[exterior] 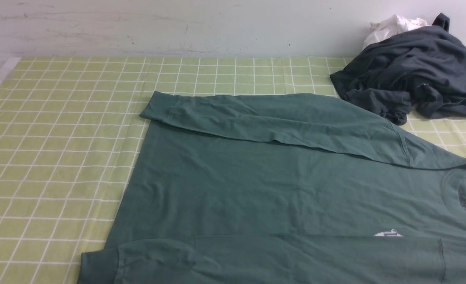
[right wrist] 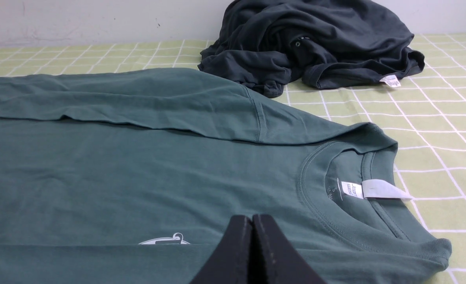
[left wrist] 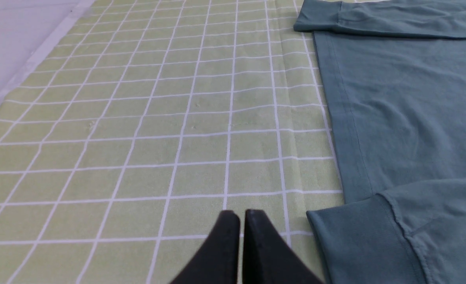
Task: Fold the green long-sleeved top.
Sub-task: Use the left arm to clamp the cuff closest to it
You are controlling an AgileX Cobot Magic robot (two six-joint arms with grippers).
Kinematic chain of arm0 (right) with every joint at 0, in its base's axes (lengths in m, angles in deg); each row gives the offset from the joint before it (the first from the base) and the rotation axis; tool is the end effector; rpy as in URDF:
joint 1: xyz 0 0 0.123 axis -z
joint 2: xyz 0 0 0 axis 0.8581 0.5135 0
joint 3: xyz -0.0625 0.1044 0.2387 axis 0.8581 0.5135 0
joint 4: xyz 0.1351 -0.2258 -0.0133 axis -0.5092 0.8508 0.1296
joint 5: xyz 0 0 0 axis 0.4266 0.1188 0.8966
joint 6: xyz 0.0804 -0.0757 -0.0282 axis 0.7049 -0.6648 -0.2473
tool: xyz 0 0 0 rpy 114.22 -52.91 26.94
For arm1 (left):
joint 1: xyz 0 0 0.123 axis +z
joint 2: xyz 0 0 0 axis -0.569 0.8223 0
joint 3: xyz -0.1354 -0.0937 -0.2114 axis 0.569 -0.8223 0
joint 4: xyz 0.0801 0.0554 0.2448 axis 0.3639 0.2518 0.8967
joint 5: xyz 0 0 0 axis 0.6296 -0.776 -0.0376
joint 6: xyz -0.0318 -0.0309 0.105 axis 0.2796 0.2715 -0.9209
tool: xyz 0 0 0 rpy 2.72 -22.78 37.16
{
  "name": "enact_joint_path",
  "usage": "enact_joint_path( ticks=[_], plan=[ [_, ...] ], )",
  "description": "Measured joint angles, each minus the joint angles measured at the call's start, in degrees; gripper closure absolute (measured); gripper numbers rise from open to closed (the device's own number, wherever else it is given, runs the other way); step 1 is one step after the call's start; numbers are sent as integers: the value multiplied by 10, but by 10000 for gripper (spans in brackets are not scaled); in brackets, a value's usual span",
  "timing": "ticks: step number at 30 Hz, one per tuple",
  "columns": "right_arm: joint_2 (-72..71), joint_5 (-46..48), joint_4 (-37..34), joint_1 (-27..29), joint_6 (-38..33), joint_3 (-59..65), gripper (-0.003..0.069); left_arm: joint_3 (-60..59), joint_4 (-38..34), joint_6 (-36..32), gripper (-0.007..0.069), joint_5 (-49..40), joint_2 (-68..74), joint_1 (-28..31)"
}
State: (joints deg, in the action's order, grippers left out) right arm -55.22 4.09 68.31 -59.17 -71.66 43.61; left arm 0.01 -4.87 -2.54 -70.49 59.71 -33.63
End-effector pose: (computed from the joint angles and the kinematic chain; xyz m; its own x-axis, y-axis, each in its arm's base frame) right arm 0.1040 -0.0025 0.1661 -0.2881 0.0464 -0.9565 0.0338 0.9987 0.0382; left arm 0.1036 0.0019 0.1637 -0.3000 0.0230 -0.9537 -0.0098 0.9996 0.0272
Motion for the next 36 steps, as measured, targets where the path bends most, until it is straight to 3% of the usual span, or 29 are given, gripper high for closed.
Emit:
enact_joint_path(
  ticks=[12,18,20,27,31,36],
  plan=[
    [0,0,2,0,0,0,673,0,0,0,619,1,0,0],
    [0,-14,29,0,0,1,673,0,0,0,619,51,0,0],
    [0,-55,36,0,0,3,673,0,0,0,619,104,0,0],
    [0,-390,50,0,14,4,673,0,0,8,619,343,0,0],
    [0,-531,47,0,25,4,673,0,4,57,619,506,0,0],
    [9,-551,32,0,29,-31,673,81,31,122,619,500,12,0]
  ],
)
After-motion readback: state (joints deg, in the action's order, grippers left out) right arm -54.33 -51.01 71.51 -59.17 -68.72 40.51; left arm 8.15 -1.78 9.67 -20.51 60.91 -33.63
